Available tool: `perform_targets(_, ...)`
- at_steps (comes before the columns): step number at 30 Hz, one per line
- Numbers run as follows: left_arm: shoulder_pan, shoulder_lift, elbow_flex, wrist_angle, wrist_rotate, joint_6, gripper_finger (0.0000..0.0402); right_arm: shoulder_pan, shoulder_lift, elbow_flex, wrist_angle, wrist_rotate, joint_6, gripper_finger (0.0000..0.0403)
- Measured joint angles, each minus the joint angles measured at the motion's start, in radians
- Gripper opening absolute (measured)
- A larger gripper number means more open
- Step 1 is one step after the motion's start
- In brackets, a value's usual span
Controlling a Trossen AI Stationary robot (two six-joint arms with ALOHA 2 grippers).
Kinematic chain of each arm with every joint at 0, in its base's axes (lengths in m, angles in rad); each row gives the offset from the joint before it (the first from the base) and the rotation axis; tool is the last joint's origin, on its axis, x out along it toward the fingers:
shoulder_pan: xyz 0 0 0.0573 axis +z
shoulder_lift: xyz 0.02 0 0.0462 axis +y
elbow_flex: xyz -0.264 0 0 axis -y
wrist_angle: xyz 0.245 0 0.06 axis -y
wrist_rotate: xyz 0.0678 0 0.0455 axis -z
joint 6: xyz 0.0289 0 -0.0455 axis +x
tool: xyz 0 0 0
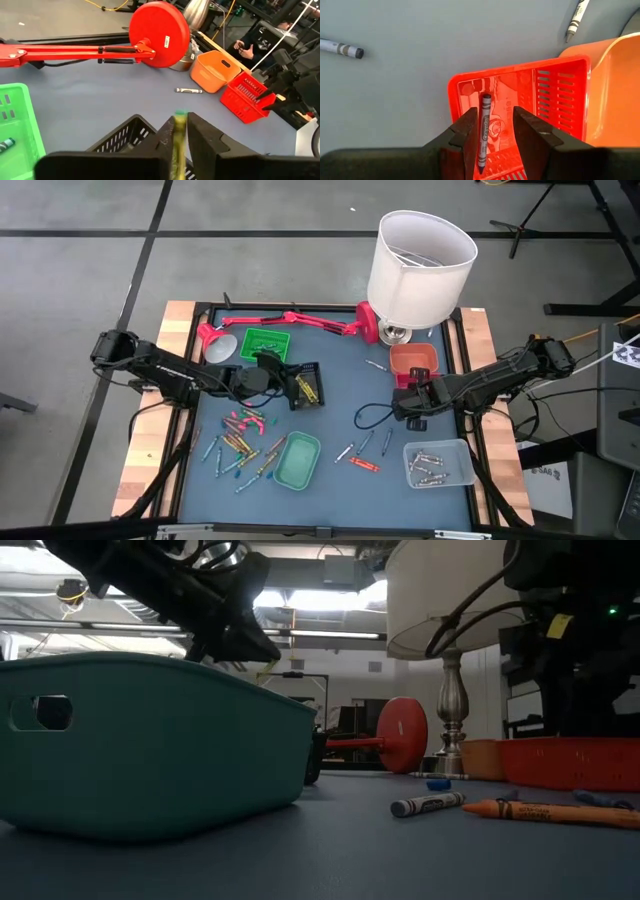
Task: Sort crayons
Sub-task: Put the green crayon into the black bin, then put the dark blue crayon into the red bin
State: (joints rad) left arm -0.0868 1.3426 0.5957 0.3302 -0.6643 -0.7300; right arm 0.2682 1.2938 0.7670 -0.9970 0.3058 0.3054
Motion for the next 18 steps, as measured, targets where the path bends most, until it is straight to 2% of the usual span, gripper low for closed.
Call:
perform_targets(9,0.000,0.000,0.000,0.000,0.000,0.000,0.0095,0.000,0.000,0.008,-0.008,0.000,-0.053,0.0122)
perform_targets(18,0.000,0.000,0.000,-0.002,0.000,0.000,0.0104,0.000,0.000,0.168,0.034,-0.011,-0.140,0.0122)
